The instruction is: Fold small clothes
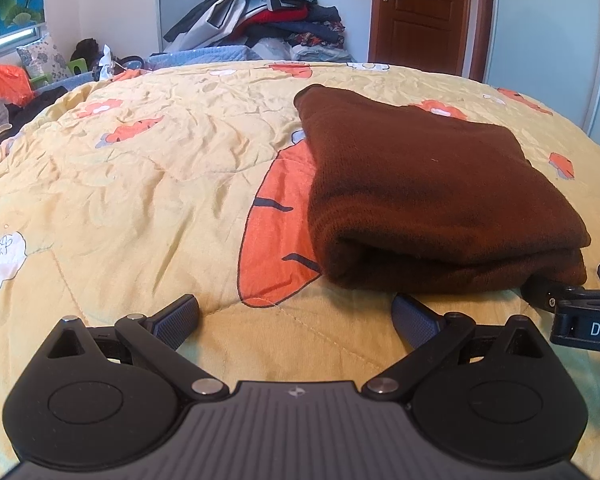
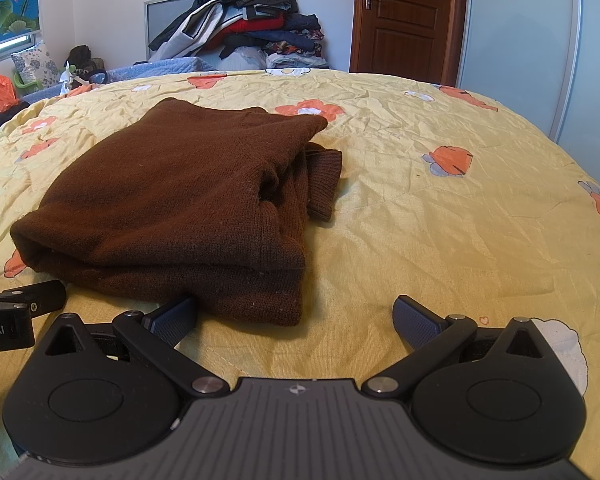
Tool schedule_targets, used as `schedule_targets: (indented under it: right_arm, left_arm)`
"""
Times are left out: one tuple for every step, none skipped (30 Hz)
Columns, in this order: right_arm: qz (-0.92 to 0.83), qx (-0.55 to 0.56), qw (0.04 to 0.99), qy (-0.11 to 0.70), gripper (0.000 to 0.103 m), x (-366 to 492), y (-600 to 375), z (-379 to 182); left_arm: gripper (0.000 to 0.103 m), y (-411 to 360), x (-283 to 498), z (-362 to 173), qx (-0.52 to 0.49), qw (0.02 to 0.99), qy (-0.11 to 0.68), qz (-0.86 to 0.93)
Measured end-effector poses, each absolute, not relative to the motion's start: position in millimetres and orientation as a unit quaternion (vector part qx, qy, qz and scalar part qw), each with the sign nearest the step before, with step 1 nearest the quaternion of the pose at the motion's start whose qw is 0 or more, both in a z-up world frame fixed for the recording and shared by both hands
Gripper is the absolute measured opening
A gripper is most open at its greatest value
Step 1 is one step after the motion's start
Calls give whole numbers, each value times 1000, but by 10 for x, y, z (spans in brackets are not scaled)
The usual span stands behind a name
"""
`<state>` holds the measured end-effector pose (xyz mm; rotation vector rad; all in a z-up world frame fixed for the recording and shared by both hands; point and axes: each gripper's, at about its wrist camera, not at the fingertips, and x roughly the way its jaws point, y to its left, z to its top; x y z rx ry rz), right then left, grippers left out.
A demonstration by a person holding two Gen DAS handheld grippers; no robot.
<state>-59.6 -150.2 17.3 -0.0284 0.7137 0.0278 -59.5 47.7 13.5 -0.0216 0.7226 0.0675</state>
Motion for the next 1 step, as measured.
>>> schedule_targets:
  right_arm:
    - [14,-14,937,349,103,-596,-1502,173]
  left_arm:
    - [103,477,-598,135,-11,935,353,34]
